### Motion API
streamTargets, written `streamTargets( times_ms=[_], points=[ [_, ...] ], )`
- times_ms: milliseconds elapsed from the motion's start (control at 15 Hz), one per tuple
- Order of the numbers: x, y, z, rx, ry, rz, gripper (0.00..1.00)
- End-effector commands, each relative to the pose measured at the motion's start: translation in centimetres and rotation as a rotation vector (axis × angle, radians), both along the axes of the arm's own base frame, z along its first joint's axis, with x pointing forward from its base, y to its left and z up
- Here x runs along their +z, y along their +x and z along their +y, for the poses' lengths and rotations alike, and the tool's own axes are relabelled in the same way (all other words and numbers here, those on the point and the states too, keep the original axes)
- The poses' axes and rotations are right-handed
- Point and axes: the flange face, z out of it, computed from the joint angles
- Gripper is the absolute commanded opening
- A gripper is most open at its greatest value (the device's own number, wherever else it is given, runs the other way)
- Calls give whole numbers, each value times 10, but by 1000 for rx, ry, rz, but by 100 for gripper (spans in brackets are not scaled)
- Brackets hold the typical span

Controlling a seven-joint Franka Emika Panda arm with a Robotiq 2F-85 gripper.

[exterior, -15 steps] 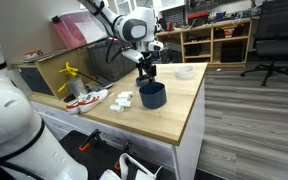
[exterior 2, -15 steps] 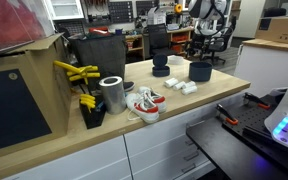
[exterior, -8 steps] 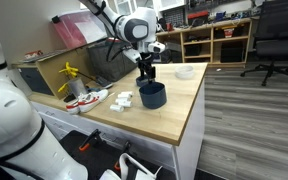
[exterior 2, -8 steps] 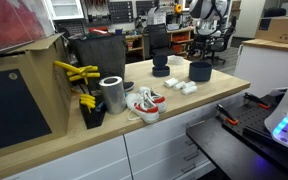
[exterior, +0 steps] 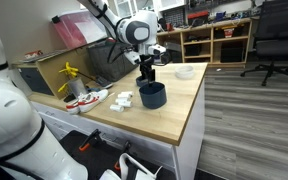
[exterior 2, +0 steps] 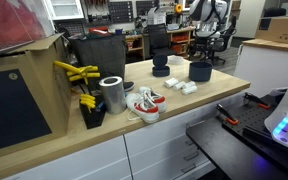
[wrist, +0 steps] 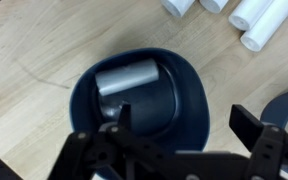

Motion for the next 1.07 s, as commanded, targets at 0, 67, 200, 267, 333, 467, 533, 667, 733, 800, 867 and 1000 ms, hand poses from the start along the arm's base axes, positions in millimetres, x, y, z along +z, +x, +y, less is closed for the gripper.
streamTargets(
  times_ms=[0, 67, 200, 267, 333, 467, 533, 667, 733, 800, 867, 1000],
  points=[
    [-6, 9, -1, -40, -11, 25, 100],
    [-8, 10, -1, -47, -11, 25, 100],
    [-11, 13, -2, -56, -11, 25, 100],
    [-13, 14, -3, -63, -12, 29, 100],
    [-14, 15, -3, -65, -13, 31, 100],
    [-16, 16, -3, -67, -10, 35, 100],
    [-17, 16, -3, -66, -9, 35, 100],
    [-18, 18, -3, -68, -10, 34, 100],
    [-20, 18, -3, -71, -12, 30, 100],
    [-22, 18, -3, -69, -14, 28, 100],
    [-25, 18, -3, -70, -18, 26, 100],
    [-32, 17, -4, -72, -25, 27, 100]
  ],
)
